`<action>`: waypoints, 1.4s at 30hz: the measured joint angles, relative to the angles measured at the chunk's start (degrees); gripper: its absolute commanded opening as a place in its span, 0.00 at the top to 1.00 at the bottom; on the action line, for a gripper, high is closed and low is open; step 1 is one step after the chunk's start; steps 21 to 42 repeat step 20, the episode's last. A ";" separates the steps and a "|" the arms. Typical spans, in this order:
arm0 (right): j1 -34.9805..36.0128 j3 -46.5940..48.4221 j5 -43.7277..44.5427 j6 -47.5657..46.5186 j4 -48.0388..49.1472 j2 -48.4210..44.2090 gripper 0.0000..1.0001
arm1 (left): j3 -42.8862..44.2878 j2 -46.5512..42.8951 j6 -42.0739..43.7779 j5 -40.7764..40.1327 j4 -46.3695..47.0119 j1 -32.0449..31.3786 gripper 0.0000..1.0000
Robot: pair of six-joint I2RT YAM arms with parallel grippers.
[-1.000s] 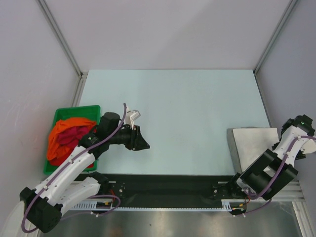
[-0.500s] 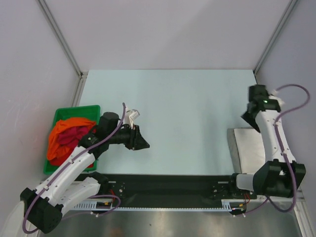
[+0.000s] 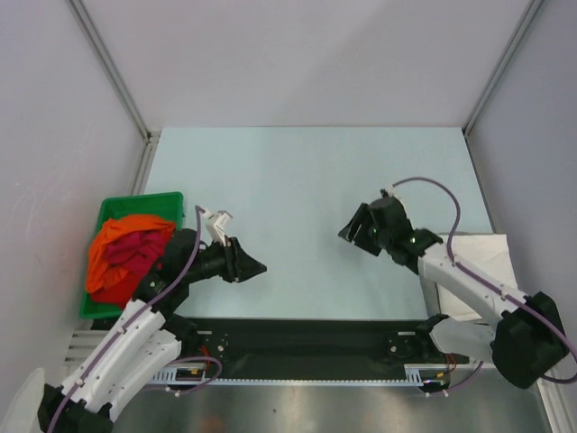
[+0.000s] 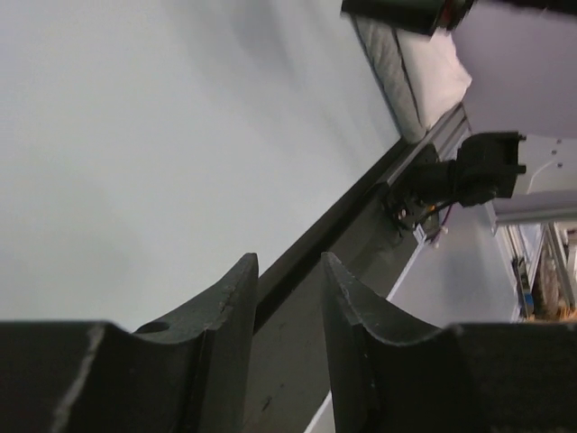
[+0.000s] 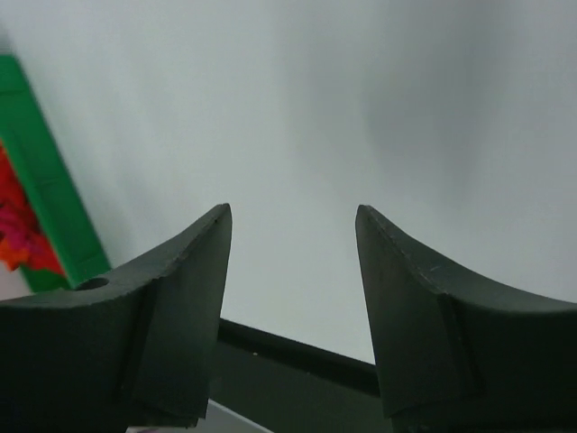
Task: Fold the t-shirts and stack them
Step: Reset both grippers
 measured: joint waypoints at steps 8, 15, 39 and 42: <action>-1.75 -34.73 -16.52 15.61 32.04 -17.53 0.34 | -16.74 -22.32 -16.09 -7.17 9.66 0.48 0.57; -2.32 -46.99 -22.29 28.50 48.26 -28.98 0.01 | -27.39 -36.83 -32.96 -13.88 14.08 0.63 0.55; -1.92 -46.97 -25.59 33.53 58.45 -38.16 0.00 | -27.50 -36.94 -46.10 -14.97 24.61 0.83 0.45; -1.92 -46.97 -25.59 33.53 58.45 -38.16 0.00 | -27.50 -36.94 -46.10 -14.97 24.61 0.83 0.45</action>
